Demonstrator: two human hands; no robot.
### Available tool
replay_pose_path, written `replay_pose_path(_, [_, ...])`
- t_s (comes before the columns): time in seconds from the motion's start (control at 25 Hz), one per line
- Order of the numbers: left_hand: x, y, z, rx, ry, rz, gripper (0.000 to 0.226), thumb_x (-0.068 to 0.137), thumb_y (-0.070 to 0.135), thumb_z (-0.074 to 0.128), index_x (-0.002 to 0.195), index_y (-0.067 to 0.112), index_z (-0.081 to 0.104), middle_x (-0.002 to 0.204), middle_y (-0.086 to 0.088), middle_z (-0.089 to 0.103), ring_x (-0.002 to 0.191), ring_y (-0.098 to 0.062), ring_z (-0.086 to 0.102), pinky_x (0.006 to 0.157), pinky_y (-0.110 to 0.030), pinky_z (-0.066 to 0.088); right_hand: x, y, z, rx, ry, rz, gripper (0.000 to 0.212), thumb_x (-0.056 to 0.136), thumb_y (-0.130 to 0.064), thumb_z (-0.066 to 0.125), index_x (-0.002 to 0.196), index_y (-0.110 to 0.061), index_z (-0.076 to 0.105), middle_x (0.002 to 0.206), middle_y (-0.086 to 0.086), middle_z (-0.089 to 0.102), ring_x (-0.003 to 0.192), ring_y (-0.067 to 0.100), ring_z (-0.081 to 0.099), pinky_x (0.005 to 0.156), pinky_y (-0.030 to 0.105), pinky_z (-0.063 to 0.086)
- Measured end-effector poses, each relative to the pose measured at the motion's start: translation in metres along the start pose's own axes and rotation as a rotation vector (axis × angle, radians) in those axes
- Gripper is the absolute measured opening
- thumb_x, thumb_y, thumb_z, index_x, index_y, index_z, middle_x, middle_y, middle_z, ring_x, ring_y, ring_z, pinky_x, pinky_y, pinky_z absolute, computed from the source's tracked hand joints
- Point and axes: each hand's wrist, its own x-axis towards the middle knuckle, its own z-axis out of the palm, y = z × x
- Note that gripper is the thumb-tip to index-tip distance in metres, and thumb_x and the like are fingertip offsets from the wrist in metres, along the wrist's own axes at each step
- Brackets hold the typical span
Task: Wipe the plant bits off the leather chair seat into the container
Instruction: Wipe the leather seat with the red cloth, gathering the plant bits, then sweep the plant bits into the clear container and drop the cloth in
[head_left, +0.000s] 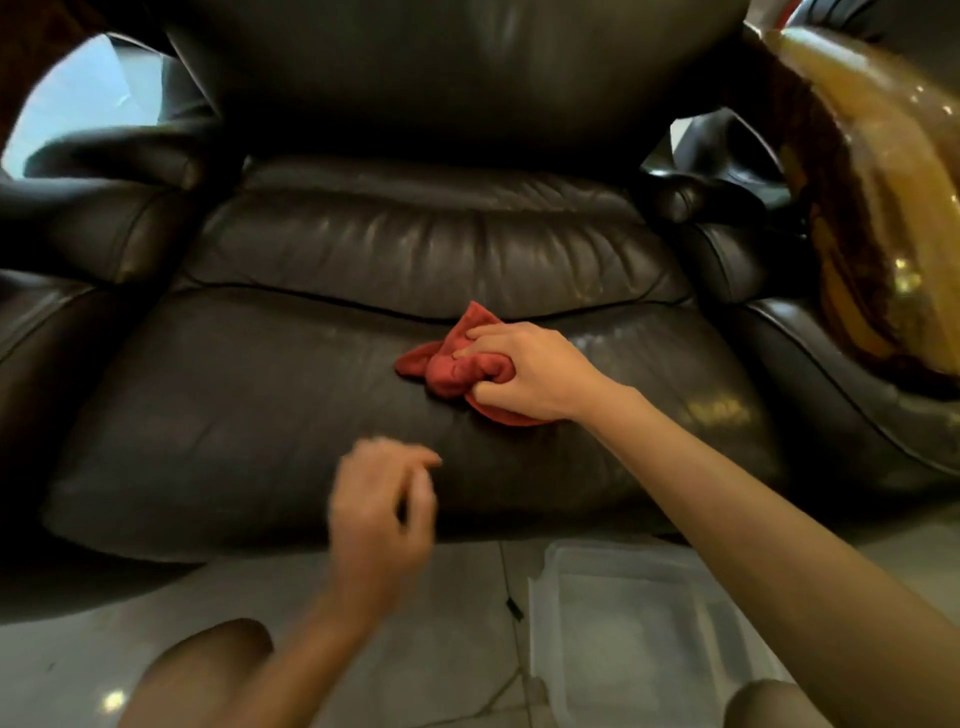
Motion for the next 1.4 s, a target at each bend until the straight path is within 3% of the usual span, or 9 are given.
replay_pose_path(0.08, [-0.056,0.018,0.046,-0.115,-0.204,0.028,0.012,0.086,0.015,0.047,0.083,0.017,0.058,0.072,-0.005,0.061,0.072,-0.013,0.051,0.065,-0.028,0.043,-0.002,0.005,0.003,0.017,0.035,-0.015,0.039,0.069,-0.039,0.062,0.106,-0.031,0.068,0.122,-0.009,0.066,0.115,0.023,0.058,0.090,0.045,0.050])
replay_pose_path(0.2, [-0.108,0.008,0.108,-0.108,-0.477,-0.172,0.013,0.082,0.019,0.046,0.081,0.020,0.059,0.075,-0.003,0.065,0.070,-0.011,0.055,0.062,-0.031,0.049,-0.001,0.007,0.008,0.024,0.067,-0.026,0.039,0.067,-0.045,0.057,0.102,-0.031,0.068,0.117,-0.012,0.067,0.109,0.023,0.061,0.084,0.041,0.051])
replay_pose_path(0.4, [-0.130,-0.020,0.185,0.144,-0.768,-0.498,0.028,0.092,0.025,0.040,0.101,0.005,0.058,0.102,-0.014,0.063,0.096,-0.026,0.060,0.076,-0.033,0.048,0.000,0.018,0.016,0.025,0.112,-0.024,0.037,0.070,-0.052,0.055,0.100,-0.035,0.066,0.114,-0.013,0.068,0.107,0.020,0.061,0.084,0.037,0.047])
replay_pose_path(0.56, [-0.145,-0.037,0.225,0.134,-0.925,-0.974,0.074,0.086,0.051,0.050,0.139,0.002,0.034,0.141,-0.019,0.043,0.126,-0.034,0.046,0.097,-0.041,0.046,0.002,0.020,0.012,0.053,0.069,-0.001,0.018,0.074,-0.051,0.058,0.083,-0.036,0.062,0.093,-0.016,0.065,0.090,0.011,0.057,0.087,0.036,0.046])
replay_pose_path(0.64, [-0.158,-0.037,0.236,0.023,-0.996,-1.212,0.092,0.081,0.052,0.058,0.146,0.003,0.016,0.151,-0.019,0.030,0.133,-0.034,0.039,0.104,-0.040,0.042,0.004,0.022,0.012,0.052,0.040,-0.001,0.016,0.076,-0.051,0.057,0.071,-0.037,0.054,0.084,-0.017,0.060,0.086,0.009,0.054,0.089,0.038,0.046])
replay_pose_path(0.72, [-0.169,-0.033,0.243,-0.031,-1.026,-1.317,0.097,0.078,0.046,0.065,0.147,0.004,0.012,0.151,-0.019,0.030,0.133,-0.035,0.040,0.104,-0.040,0.042,0.005,0.025,0.014,0.046,0.049,-0.005,0.016,0.076,-0.052,0.056,0.079,-0.036,0.059,0.089,-0.017,0.062,0.091,0.010,0.057,0.091,0.040,0.046])
replay_pose_path(0.84, [-0.178,-0.028,0.247,-0.060,-0.933,-1.355,0.089,0.075,0.034,0.071,0.143,0.003,0.023,0.143,-0.021,0.042,0.125,-0.038,0.049,0.099,-0.046,0.046,0.005,0.025,0.017,0.024,0.068,-0.017,0.024,0.077,-0.053,0.056,0.092,-0.036,0.063,0.095,-0.018,0.063,0.099,0.010,0.057,0.094,0.038,0.044])
replay_pose_path(1.24, [-0.149,-0.011,0.221,-0.116,-0.963,-1.208,0.063,0.073,0.033,0.069,0.129,0.013,0.047,0.129,-0.012,0.058,0.109,-0.030,0.061,0.085,-0.036,0.054,0.000,0.023,0.018,0.031,0.047,-0.032,0.013,0.076,-0.050,0.057,0.078,-0.037,0.054,0.100,-0.013,0.065,0.095,0.015,0.057,0.089,0.039,0.044])
replay_pose_path(1.4, [-0.140,0.002,0.183,-0.223,-0.909,-1.208,0.056,0.072,0.027,0.067,0.124,0.015,0.051,0.116,-0.008,0.063,0.096,-0.024,0.064,0.070,-0.032,0.058,-0.001,0.021,0.017,0.030,0.057,-0.045,0.029,0.075,-0.048,0.057,0.098,-0.033,0.065,0.116,-0.011,0.065,0.107,0.020,0.058,0.093,0.043,0.045])
